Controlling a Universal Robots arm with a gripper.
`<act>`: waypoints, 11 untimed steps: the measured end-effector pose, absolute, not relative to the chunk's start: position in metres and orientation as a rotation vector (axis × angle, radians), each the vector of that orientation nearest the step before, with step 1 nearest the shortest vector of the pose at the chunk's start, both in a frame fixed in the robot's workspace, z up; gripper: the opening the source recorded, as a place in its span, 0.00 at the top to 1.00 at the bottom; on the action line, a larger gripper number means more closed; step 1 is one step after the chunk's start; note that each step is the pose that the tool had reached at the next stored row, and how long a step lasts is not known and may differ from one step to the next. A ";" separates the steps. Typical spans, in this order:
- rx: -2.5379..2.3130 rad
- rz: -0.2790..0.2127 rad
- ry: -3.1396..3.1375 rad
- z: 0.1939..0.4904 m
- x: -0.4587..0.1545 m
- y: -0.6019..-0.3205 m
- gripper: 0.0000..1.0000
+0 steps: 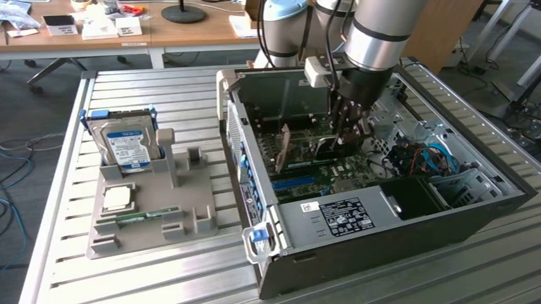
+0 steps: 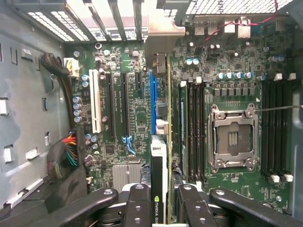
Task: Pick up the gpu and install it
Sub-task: 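Insert the gpu into the slot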
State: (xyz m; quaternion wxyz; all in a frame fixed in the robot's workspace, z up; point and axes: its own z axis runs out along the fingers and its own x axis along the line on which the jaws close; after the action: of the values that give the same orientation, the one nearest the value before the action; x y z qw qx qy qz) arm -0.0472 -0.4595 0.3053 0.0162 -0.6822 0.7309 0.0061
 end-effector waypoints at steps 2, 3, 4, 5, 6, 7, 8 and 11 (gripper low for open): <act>-2.122 0.019 2.273 0.305 -0.049 -0.460 0.73; -2.122 0.019 2.273 0.305 -0.050 -0.460 0.73; -2.122 0.019 2.273 0.305 -0.051 -0.461 0.73; -2.122 0.019 2.273 0.305 -0.051 -0.462 0.73; -2.122 0.019 2.273 0.305 -0.051 -0.463 0.73; -2.122 0.019 2.273 0.305 -0.051 -0.463 0.73; -2.122 0.019 2.273 0.305 -0.052 -0.468 0.73; -2.122 0.019 2.273 0.305 -0.052 -0.468 0.73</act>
State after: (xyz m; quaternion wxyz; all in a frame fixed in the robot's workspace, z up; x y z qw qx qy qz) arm -0.0519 -0.4678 0.3047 0.0161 -0.6823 0.7309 0.0061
